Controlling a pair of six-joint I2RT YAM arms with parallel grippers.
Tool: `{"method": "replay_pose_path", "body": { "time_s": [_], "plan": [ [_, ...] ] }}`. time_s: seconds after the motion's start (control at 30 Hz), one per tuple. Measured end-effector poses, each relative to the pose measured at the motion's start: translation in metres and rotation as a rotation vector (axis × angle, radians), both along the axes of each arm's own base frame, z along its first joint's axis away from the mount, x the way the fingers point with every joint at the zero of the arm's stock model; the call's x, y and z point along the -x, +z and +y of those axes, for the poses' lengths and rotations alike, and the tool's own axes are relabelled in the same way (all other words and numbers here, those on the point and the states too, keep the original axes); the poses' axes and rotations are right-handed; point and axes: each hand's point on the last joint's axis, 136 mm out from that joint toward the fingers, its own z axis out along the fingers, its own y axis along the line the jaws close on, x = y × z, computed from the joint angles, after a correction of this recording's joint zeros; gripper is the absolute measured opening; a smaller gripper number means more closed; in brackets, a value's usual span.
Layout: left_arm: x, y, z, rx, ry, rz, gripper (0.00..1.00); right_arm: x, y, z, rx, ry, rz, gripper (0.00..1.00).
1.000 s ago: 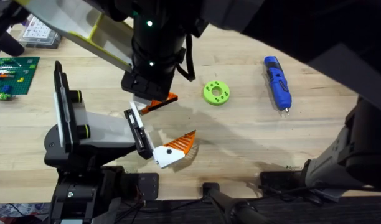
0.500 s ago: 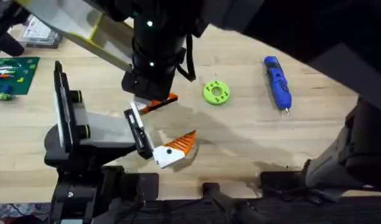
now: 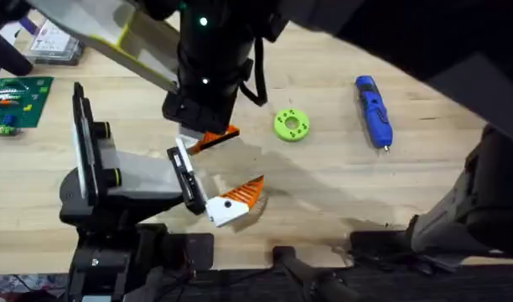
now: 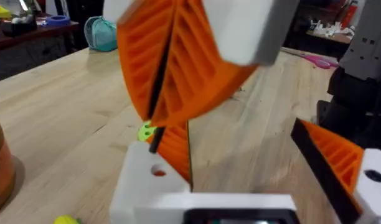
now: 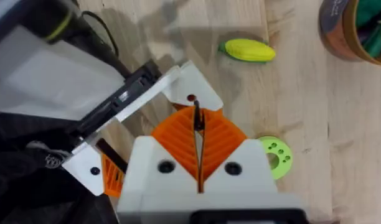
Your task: Pick up the gripper from the table and insert it into the empty holder that is missing its gripper. Then pick up a screw, insert it into the mounting hole, and use the screwdriver to tighten it. Finally, clean up the table by picking up the vegetable and placing it into the bucket.
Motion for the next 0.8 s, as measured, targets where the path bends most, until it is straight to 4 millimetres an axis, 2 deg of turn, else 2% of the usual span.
{"method": "replay_pose_path", "body": {
  "time_s": [0.6, 0.8],
  "plan": [
    [0.0, 0.0, 0.0, 0.0, 0.0, 0.0, 0.988, -0.0004, 0.0025, 0.0007, -0.007, -0.004, -0.002, 0.013],
    [0.0, 0.0, 0.0, 0.0, 0.0, 0.0, 0.988, 0.0026, 0.0006, -0.0045, 0.015, -0.004, 0.01, 0.013]
  ]
}}
